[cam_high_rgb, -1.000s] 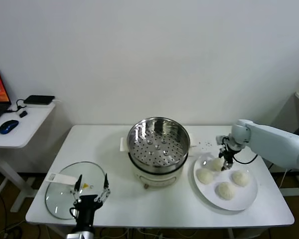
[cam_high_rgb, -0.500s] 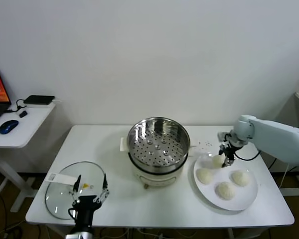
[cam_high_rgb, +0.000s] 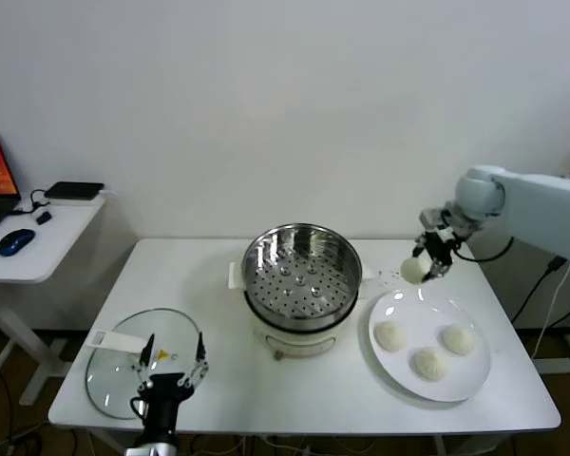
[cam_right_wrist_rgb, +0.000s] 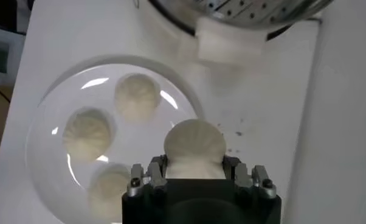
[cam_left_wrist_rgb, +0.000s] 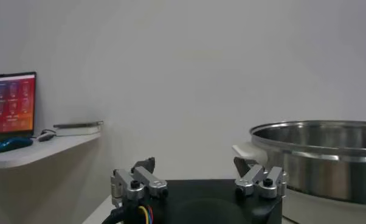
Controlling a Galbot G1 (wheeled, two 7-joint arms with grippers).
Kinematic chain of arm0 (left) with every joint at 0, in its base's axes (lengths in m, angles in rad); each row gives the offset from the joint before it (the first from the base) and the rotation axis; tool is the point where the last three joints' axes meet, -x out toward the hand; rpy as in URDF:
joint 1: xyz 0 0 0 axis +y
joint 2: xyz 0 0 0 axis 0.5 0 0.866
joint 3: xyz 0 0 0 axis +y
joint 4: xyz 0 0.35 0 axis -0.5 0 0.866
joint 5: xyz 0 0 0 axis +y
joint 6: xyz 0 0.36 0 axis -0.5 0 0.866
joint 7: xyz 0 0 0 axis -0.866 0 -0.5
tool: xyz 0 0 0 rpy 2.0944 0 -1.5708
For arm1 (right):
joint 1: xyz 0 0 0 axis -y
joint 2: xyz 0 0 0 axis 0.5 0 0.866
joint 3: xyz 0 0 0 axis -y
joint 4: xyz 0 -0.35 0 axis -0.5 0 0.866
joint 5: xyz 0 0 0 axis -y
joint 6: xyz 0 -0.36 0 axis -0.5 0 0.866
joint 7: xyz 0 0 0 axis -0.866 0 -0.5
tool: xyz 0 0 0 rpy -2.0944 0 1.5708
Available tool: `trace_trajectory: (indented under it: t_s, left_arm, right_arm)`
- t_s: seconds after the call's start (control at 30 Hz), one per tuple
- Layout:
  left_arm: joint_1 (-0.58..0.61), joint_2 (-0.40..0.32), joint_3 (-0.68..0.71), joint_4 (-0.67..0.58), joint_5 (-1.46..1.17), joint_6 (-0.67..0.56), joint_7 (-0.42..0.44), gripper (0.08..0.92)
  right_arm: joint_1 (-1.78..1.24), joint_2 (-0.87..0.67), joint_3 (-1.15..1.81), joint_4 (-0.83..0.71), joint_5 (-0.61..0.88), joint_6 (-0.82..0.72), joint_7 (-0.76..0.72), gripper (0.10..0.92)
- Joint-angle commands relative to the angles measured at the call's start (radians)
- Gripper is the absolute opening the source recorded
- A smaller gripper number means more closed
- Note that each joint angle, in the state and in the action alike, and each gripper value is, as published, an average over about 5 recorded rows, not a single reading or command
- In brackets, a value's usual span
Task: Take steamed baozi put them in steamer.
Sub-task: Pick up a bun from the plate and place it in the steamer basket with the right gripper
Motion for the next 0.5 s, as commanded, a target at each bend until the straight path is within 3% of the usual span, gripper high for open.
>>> trace_trajectory:
  t_s: [0.03,0.37,0.5]
  left_arm:
    - [0.0,-0.022,0.001,0.002,0.0,-0.002,0.002,0.823]
    - [-0.002,-0.016,-0.001,0.012,-0.003,-0.01,0.001,0.823]
    - [-0.001,-0.013,-0.001,0.013,-0.004,-0.013,0.0,0.823]
  right_arm:
    - [0.157,0.079,-0.007,0.006,0.031,0.105,-0.022,0.611]
    - [0.189,0.273,-0.016,0.051,0.097,0.266,-0.021,0.619]
    - [0.154,0.362,-0.045,0.0,0.021,0.379,-0.028,0.63]
